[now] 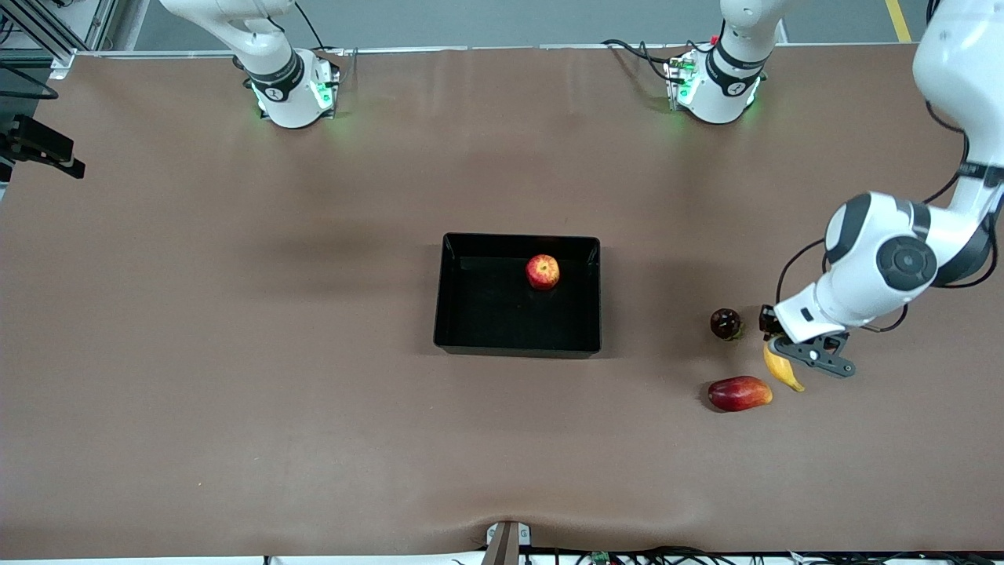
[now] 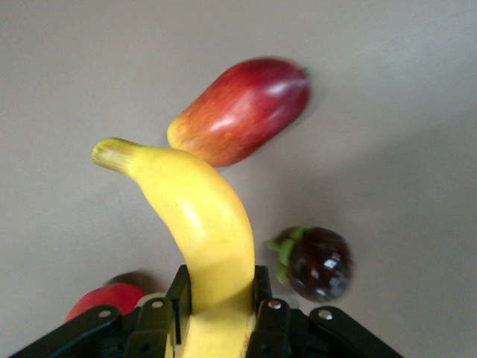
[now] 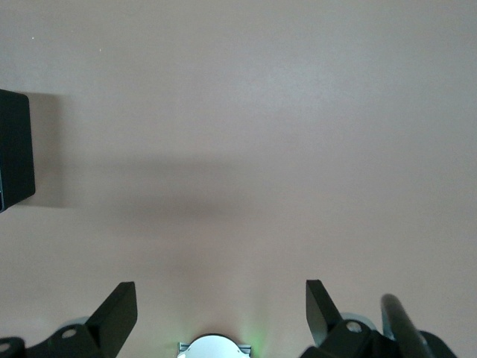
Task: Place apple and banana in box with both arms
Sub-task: 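Carry the banana over the box with the left gripper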
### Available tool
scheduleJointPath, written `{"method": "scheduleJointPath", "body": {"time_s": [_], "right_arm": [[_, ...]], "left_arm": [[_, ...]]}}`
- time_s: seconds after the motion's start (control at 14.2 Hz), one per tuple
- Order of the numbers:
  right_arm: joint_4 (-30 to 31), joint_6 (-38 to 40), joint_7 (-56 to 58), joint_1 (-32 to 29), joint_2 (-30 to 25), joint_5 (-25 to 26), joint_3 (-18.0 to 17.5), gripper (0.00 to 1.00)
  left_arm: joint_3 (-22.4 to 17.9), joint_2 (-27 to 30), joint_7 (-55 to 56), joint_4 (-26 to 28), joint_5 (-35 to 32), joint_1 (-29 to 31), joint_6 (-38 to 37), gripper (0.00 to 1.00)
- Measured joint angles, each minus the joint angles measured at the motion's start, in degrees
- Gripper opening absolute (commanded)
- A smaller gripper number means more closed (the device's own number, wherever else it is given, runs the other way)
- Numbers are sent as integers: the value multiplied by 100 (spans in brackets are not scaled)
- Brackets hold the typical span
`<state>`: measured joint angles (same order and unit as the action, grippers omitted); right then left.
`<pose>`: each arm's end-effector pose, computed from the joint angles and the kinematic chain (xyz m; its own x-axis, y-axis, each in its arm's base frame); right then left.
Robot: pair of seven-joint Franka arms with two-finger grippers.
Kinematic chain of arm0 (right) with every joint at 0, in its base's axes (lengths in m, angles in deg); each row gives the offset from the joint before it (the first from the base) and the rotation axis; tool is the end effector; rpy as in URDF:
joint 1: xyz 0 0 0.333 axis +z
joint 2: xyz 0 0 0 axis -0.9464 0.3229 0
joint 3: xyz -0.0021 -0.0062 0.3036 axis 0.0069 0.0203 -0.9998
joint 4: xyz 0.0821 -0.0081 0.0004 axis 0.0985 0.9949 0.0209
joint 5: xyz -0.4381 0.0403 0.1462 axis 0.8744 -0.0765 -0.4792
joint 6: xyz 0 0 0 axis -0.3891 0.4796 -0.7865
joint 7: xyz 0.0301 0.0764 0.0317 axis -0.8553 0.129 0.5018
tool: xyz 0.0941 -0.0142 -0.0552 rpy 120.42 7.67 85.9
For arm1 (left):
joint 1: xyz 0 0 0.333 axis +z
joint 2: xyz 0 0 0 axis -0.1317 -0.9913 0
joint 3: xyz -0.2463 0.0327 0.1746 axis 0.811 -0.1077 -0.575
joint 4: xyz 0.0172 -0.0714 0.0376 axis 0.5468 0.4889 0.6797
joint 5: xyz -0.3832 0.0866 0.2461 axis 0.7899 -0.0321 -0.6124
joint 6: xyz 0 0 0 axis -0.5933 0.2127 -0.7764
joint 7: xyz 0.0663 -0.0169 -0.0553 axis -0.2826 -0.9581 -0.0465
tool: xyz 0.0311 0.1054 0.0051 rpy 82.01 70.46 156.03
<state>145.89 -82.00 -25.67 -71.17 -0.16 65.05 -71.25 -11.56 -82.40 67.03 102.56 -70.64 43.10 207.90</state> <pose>0.5943 -0.0589 0.6557 0.9957 0.0392 -0.0841 0.0382 -0.9992 -0.0133 0.6793 -0.0731 0.2649 0.8944 -0.4467 0.0249 -0.4435 -0.8926 -0.0810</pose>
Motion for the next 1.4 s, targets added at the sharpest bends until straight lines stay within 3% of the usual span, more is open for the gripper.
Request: {"method": "scheduleJointPath", "body": {"time_s": [0.21, 0.35, 0.63, 0.91, 1.12, 1.4], "right_arm": [[0, 2, 1, 0, 0, 0, -1, 100], [0, 2, 3, 0, 0, 0, -2, 100], [-1, 2, 6, 0, 0, -1, -8, 100], [-19, 2, 16, 1, 0, -5, -26, 100], [-20, 4, 17, 1, 0, -5, -27, 100], [-20, 11, 19, 2, 0, -6, -28, 100]], "left_arm": [[767, 369, 261, -235, 523, -38, -783, 0], [1046, 385, 801, -333, 756, -207, -913, 0], [1086, 283, 2598, -471, 893, -1097, -915, 0], [1037, -142, 4125, -1002, 901, -2156, -915, 0], [428, -533, 4686, -1552, 896, -3326, -913, 0], [-1261, -1008, 5186, -2474, 906, -5366, -906, 0]]}}
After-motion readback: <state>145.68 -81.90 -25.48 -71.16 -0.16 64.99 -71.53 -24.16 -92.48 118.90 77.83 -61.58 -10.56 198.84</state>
